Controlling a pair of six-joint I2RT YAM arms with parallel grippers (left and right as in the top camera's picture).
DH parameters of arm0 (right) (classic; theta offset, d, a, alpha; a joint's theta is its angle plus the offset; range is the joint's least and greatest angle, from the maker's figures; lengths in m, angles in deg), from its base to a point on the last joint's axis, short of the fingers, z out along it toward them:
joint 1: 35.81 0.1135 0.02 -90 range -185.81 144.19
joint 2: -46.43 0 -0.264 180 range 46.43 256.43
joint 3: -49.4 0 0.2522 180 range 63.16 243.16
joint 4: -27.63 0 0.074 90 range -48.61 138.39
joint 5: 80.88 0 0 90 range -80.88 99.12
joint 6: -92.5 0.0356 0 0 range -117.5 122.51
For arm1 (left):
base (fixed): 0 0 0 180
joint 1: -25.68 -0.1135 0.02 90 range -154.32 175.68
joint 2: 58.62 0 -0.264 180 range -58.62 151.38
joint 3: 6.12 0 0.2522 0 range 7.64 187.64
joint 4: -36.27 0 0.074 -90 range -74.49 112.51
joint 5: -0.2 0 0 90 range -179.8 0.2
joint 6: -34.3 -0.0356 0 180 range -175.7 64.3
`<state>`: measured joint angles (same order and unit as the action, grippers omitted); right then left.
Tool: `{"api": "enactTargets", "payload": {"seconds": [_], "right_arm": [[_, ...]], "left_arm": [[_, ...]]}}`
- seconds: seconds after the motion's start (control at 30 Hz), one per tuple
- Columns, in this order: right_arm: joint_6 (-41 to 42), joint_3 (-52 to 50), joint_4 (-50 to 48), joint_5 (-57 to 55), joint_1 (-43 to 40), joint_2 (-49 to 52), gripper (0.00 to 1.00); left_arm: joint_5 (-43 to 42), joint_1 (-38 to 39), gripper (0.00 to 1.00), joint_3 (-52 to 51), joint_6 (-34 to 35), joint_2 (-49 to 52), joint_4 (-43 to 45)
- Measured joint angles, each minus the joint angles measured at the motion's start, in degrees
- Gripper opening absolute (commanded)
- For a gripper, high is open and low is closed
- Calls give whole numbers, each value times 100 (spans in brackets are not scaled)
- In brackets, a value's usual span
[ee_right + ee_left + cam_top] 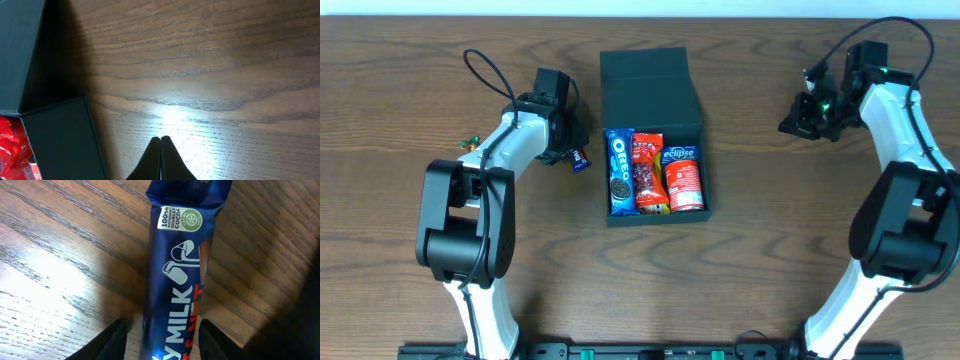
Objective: Pack container
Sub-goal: 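Grasp the purple Dairy Milk bar with the left gripper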
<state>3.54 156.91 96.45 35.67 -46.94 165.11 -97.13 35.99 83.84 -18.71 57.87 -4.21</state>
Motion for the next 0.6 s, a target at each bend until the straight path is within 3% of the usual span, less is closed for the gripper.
{"api": "enactTargets", "payload": {"seconds": [0.17, 0.6], "right_arm": [[0, 0, -2, 0, 0, 0, 2], [0, 0, -4, 0, 0, 0, 2]], "left_arm": [[-52, 0, 38, 81, -101, 57, -133], [-107, 0, 35, 546, -459, 302, -702]]}}
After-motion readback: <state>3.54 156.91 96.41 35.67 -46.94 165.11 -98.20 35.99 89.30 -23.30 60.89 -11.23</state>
